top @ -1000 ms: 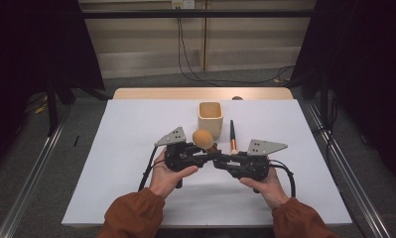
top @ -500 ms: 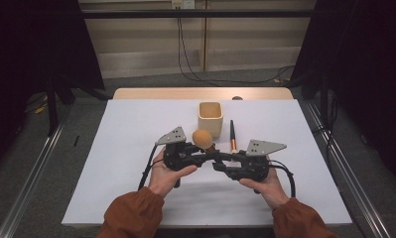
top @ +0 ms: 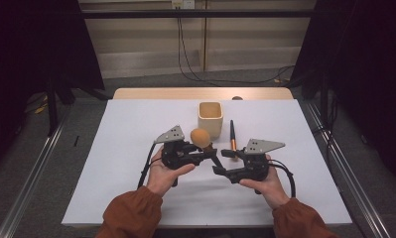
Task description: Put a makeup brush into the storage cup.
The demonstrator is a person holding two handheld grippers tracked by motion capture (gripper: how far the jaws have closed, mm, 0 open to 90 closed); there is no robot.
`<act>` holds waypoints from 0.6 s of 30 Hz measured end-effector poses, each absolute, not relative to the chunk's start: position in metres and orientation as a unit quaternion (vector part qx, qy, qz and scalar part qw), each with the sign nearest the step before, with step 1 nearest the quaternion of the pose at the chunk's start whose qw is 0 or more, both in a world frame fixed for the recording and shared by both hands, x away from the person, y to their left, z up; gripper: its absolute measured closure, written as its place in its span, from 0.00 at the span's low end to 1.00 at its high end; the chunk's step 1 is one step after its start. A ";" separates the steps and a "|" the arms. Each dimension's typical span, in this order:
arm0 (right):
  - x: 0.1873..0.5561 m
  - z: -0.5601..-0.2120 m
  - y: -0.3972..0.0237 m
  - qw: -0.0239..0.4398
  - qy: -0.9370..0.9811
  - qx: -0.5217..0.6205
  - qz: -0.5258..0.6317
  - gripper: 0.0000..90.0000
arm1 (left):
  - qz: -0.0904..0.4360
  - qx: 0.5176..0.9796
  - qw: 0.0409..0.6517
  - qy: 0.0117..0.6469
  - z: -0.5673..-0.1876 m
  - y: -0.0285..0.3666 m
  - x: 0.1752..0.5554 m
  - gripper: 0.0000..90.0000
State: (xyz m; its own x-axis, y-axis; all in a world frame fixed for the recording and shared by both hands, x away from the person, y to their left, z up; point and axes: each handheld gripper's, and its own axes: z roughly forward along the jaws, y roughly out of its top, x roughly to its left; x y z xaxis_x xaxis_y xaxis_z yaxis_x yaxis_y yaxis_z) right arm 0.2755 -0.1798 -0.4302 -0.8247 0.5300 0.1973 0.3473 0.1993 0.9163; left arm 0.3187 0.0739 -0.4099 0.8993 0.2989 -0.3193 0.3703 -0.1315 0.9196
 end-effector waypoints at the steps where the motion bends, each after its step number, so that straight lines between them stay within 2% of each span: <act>1: 0.276 -0.430 -0.180 0.082 0.770 0.287 0.564 0.30 | -0.029 0.752 0.620 0.224 -0.410 0.074 0.319 0.73; 5: 0.276 -0.429 -0.182 0.089 0.763 0.298 0.567 0.20 | -0.028 0.754 0.617 0.225 -0.410 0.074 0.319 0.73; 7: 0.276 -0.429 -0.182 0.099 0.759 0.307 0.565 0.11 | -0.026 0.757 0.613 0.226 -0.410 0.074 0.319 0.73; 10: 0.276 -0.429 -0.183 0.103 0.755 0.314 0.567 0.04 | -0.027 0.760 0.609 0.225 -0.410 0.074 0.319 0.73; 13: 0.275 -0.428 -0.184 0.110 0.755 0.311 0.567 0.00 | -0.028 0.754 0.615 0.231 -0.409 0.077 0.320 0.73; 18: 0.274 -0.426 -0.188 0.117 0.750 0.311 0.572 0.00 | -0.021 0.760 0.607 0.233 -0.406 0.082 0.320 0.73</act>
